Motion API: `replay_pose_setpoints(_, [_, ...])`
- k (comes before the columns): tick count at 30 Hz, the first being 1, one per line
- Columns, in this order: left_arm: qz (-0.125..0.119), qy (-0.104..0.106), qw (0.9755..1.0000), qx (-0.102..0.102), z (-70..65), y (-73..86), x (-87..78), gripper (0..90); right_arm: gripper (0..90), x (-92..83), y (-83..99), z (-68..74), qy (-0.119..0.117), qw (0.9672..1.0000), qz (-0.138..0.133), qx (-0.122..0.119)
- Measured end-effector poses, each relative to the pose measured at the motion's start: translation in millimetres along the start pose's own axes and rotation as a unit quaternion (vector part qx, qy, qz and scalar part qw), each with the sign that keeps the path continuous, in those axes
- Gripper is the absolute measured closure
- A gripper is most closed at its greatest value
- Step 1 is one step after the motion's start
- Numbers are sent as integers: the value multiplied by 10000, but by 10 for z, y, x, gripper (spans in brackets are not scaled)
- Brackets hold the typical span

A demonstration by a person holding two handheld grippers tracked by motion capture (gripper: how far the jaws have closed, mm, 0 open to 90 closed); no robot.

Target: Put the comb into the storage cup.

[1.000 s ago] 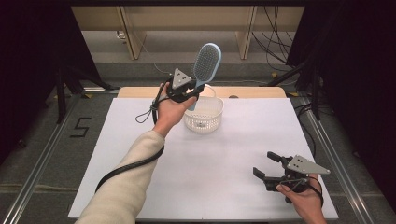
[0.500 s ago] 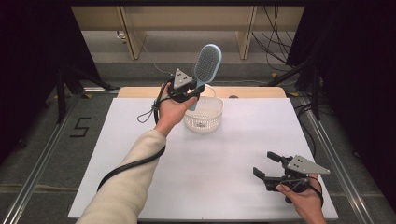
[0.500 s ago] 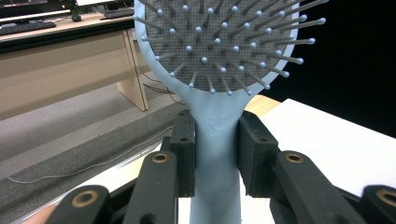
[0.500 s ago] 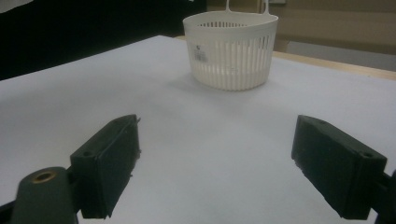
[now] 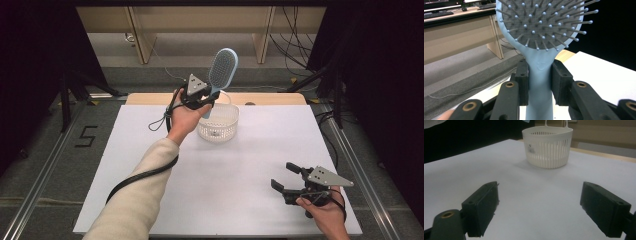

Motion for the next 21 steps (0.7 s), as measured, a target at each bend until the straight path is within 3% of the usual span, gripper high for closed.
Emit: replay_pose_setpoints(21, [-14,-1,10000,36,1,19,53,698,159,-1,0,-3,7,10000,0,-14])
Point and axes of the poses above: each handheld gripper's, and its own axes: x roughly forward along the jaws, y roughly out of its underside, z roughly to its left, the point moved 7 cm from there along x, roughly forward along the jaws, and after that the axes turned 7 degrees about y, right-handed, at the moved point
